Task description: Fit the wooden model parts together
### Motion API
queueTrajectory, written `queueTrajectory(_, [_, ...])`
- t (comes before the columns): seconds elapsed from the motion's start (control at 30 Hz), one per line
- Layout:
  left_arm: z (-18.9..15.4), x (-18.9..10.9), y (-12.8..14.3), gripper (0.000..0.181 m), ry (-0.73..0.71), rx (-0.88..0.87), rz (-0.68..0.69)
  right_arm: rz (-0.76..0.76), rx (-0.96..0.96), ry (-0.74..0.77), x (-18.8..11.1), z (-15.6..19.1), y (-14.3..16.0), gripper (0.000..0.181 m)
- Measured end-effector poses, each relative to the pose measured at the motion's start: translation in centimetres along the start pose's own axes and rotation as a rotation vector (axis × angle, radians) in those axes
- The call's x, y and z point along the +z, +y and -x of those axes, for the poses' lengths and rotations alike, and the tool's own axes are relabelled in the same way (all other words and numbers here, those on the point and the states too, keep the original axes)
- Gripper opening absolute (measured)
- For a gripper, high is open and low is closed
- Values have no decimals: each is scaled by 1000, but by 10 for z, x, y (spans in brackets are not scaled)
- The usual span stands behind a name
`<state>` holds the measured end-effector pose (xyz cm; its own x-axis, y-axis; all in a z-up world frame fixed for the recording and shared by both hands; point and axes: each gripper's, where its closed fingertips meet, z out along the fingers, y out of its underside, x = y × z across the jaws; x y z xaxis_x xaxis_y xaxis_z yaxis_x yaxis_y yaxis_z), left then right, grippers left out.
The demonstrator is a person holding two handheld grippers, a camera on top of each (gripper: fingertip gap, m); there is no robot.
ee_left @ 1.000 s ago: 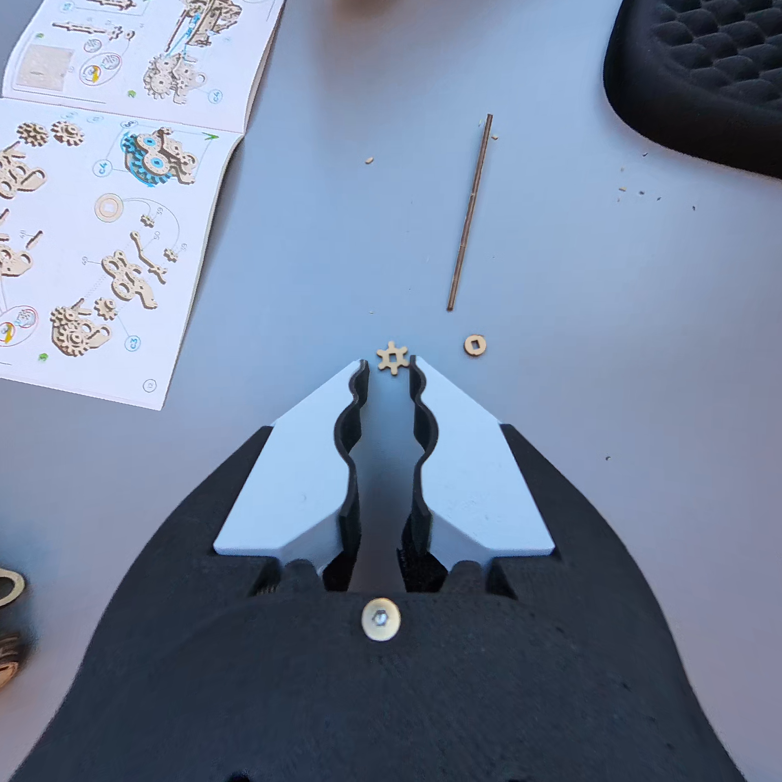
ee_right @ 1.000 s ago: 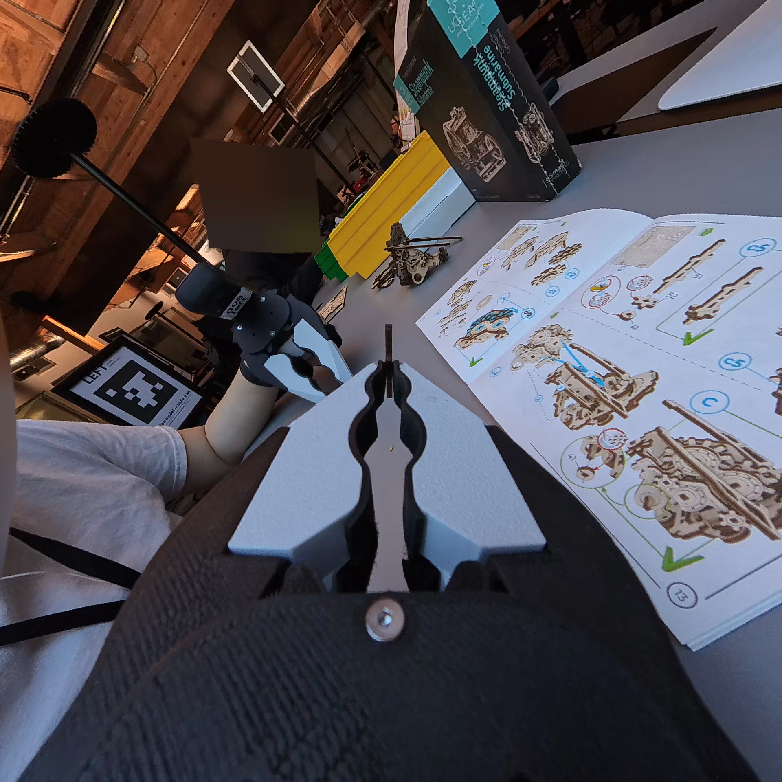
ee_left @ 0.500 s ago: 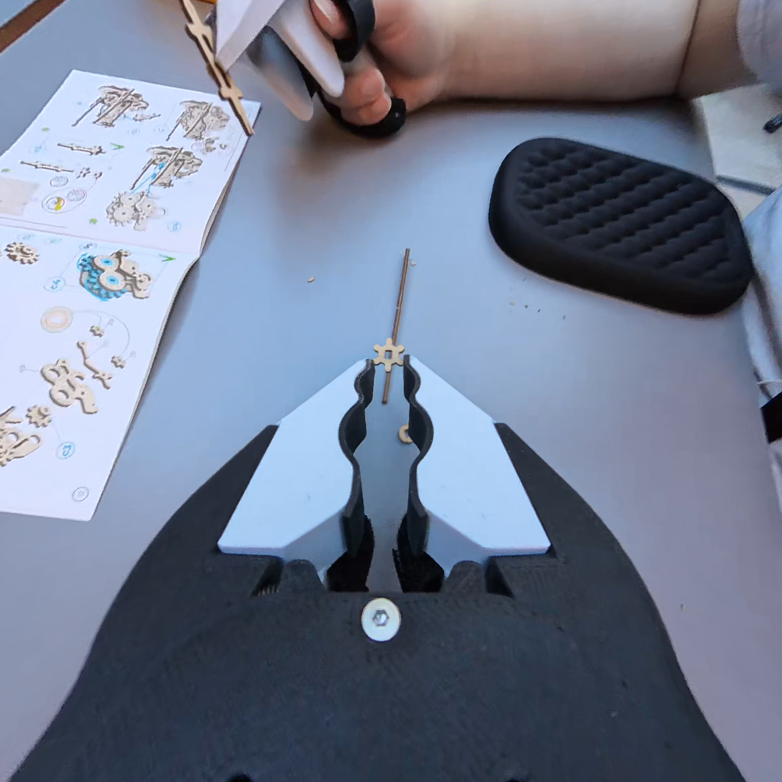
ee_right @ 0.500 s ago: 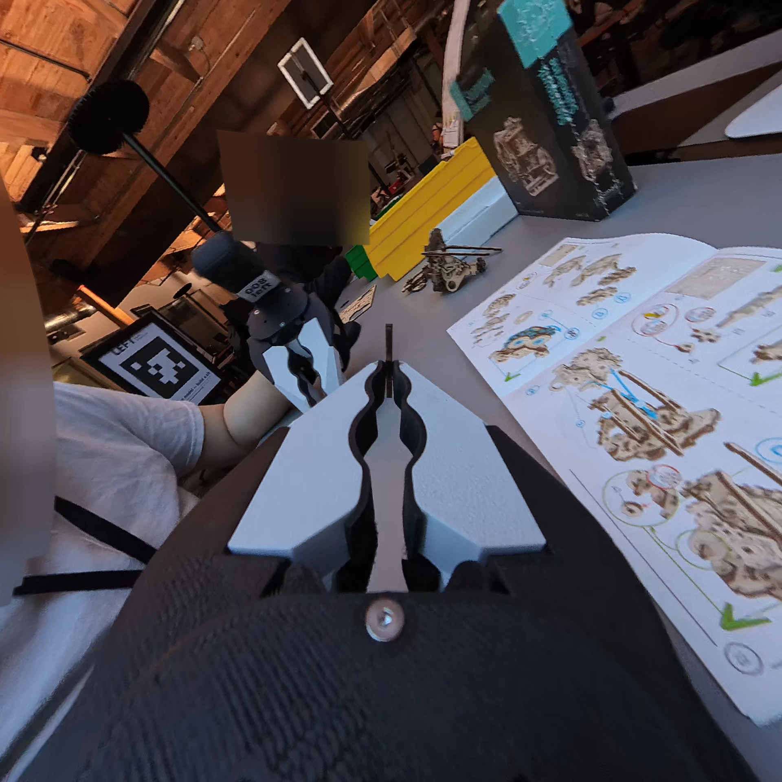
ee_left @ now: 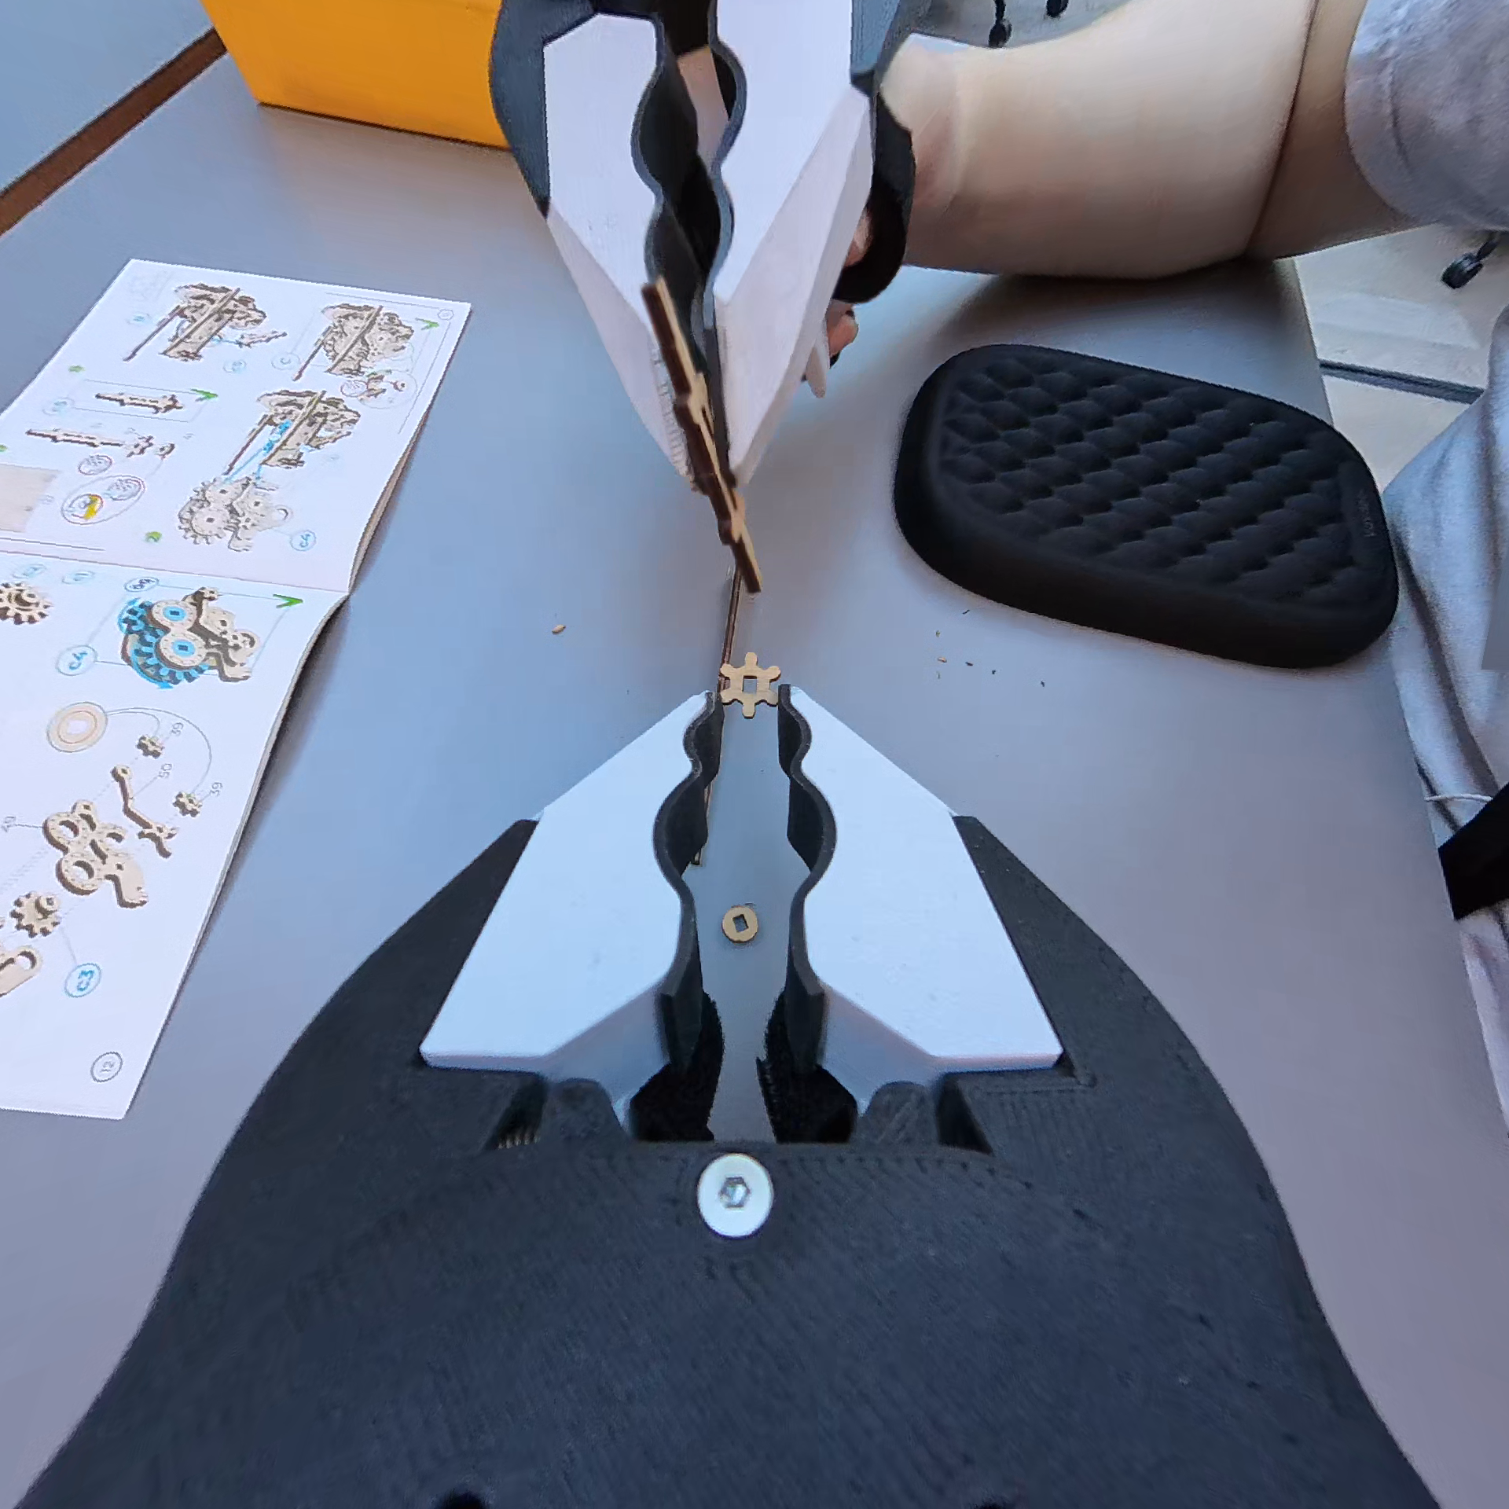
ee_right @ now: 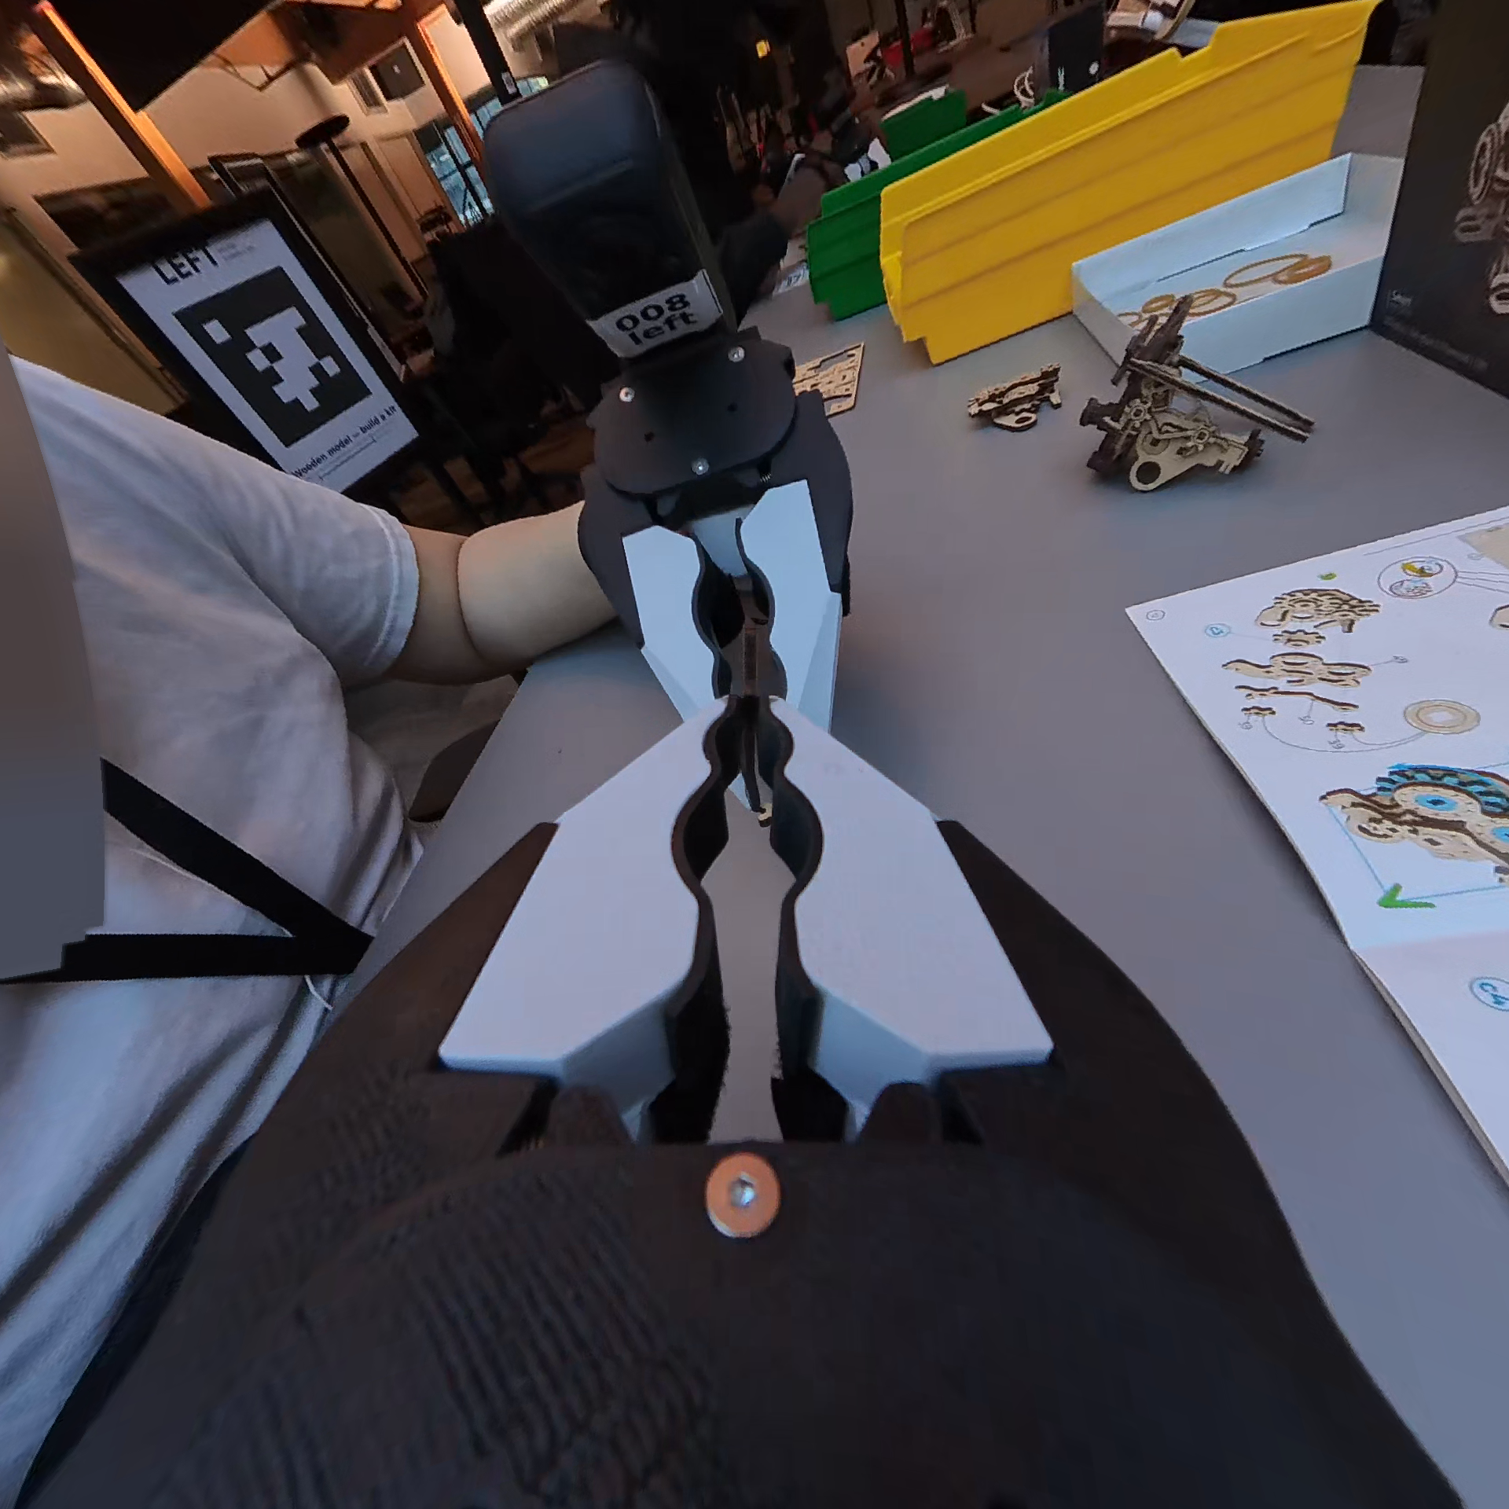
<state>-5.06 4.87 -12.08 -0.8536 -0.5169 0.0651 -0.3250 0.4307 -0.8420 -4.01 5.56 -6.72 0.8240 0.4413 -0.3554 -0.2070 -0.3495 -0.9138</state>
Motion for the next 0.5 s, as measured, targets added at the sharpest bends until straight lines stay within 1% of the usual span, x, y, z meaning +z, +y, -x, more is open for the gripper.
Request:
queueTrajectory(0.23, [-1, 3, 1, 11, -12, 10, 20, 107, -42, 50, 11, -4, 19, 1])
queueTrajectory(0.5, [-2, 3, 3, 11, -14, 17, 32, 175, -92, 79, 16, -5, 29, 0])
